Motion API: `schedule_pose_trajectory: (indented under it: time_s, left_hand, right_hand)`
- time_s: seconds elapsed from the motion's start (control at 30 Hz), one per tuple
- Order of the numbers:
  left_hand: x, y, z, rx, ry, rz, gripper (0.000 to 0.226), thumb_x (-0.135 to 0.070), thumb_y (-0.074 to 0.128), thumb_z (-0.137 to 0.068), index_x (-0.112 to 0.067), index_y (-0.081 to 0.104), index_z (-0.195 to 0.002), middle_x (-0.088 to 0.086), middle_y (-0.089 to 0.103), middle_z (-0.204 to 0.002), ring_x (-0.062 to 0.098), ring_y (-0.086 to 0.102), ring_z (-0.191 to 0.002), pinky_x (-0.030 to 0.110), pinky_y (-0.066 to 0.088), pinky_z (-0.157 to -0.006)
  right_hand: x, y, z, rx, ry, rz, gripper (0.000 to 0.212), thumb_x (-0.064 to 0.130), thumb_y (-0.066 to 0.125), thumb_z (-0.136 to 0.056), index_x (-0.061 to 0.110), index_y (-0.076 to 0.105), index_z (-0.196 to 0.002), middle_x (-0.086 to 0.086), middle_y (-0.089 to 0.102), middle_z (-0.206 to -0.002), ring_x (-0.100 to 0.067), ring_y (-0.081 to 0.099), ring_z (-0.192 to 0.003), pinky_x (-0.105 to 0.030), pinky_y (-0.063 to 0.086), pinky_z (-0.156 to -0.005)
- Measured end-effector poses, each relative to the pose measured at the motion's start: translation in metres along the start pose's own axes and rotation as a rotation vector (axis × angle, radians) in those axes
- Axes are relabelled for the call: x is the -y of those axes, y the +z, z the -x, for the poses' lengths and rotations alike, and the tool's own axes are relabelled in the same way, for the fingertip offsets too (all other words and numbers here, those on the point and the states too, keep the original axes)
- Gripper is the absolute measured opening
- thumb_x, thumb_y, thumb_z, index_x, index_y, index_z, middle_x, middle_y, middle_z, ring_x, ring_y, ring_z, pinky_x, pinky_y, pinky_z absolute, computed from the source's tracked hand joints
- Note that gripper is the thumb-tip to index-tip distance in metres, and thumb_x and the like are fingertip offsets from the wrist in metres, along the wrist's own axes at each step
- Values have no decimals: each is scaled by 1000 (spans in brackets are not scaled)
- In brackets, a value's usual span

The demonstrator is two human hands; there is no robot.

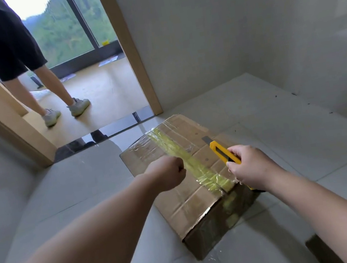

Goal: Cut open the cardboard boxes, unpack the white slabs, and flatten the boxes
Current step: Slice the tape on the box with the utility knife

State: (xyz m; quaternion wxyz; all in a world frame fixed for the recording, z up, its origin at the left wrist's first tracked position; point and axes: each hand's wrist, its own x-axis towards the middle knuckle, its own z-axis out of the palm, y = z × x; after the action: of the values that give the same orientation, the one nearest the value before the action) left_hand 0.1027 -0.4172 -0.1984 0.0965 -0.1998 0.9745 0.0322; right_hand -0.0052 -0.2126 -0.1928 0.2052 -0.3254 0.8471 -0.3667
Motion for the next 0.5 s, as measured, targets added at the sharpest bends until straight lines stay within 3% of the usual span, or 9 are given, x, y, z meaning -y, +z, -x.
schedule_pose_trajectory:
  time_s: [0.1,0.3,0.4,0.5]
  left_hand:
    - [18,5,-18,-22,7,4,26,-29,44,-91,-14,58,-75,2,59,-73,23,58,-68,31,49,-58]
    - [89,0,-78,-99,-33,37,25,-24,44,-89,-14,56,-69,2,58,-72,22,57,-69,28,45,-55]
    - [124,1,-111,-155,-68,137,23,-21,45,-88,-12,64,-78,3,61,-78,21,57,-72,26,42,-56]
    - [166,4,-147,-181,-108,219,22,-15,46,-86,-11,67,-84,5,64,-84,21,60,-75,28,51,-62]
  right_hand:
    - [5,5,-17,-13,-1,51,9,14,51,-87,9,59,-89,-10,53,-67,-26,50,-59,-39,49,-58]
    - [20,37,-45,-37,12,156,9,16,51,-91,14,59,-92,-4,52,-66,-20,46,-55,-30,41,-52]
    - [36,55,-70,-48,37,224,7,18,51,-91,17,58,-91,-1,50,-65,-18,44,-53,-28,38,-51]
    - [64,76,-108,-73,54,306,7,19,52,-91,20,58,-93,-2,54,-69,-19,47,-57,-28,39,-52]
